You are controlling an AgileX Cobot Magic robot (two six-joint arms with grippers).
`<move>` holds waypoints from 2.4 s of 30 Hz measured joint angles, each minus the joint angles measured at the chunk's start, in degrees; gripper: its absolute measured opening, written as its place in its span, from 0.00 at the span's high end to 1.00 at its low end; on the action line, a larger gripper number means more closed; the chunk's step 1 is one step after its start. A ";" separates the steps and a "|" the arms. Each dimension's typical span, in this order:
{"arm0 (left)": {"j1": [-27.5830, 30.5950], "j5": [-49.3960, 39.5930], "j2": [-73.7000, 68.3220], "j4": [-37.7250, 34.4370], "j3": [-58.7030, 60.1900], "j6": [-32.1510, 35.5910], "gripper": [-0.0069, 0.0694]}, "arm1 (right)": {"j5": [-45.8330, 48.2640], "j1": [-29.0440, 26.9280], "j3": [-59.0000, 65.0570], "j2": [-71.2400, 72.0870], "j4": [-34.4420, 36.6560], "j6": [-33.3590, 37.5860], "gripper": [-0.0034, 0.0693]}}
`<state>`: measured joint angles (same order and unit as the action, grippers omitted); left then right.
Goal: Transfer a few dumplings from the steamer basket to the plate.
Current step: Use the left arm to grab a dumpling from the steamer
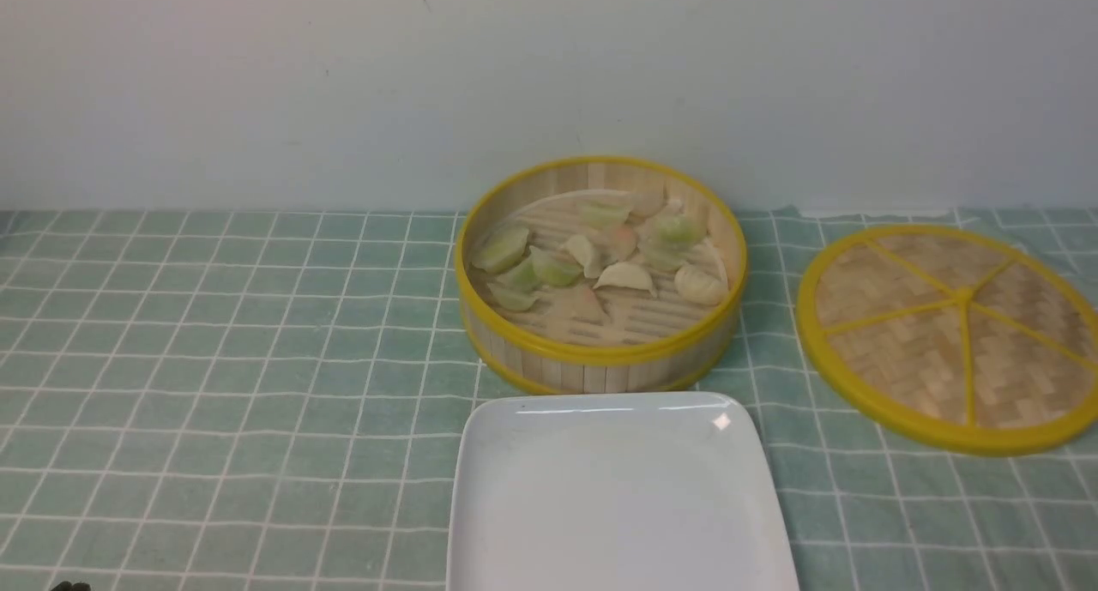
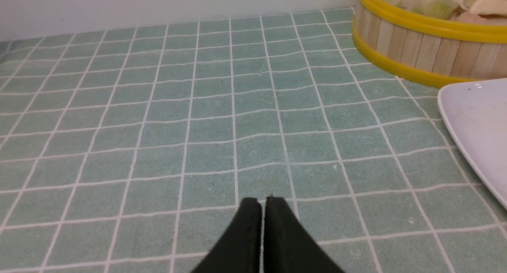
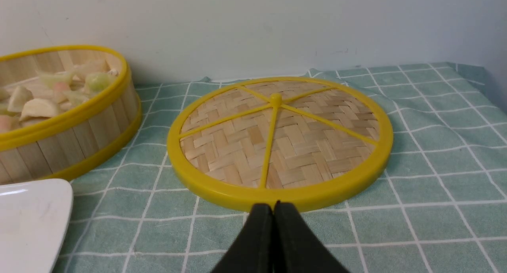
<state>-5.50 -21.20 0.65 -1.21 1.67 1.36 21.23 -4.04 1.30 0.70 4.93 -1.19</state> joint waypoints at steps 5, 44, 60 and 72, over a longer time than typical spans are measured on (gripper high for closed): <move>0.00 0.00 0.00 0.00 0.00 0.00 0.92 | 0.00 0.00 0.00 0.00 0.00 0.00 0.97; 0.00 -20.58 -43.74 -10.05 -46.81 -4.00 0.92 | 17.08 0.56 -32.65 -9.94 32.80 9.52 0.97; -9.51 -31.15 -88.10 -18.64 -71.10 11.62 0.92 | 49.86 0.56 -45.54 -35.64 20.79 14.29 0.97; -15.26 -17.04 -106.35 -15.39 -91.37 12.76 0.83 | 49.38 0.56 -45.54 -35.69 18.45 15.32 0.97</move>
<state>-20.77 -38.25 -105.70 -16.60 -89.69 14.13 70.60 -3.48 -44.24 -34.99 23.38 14.14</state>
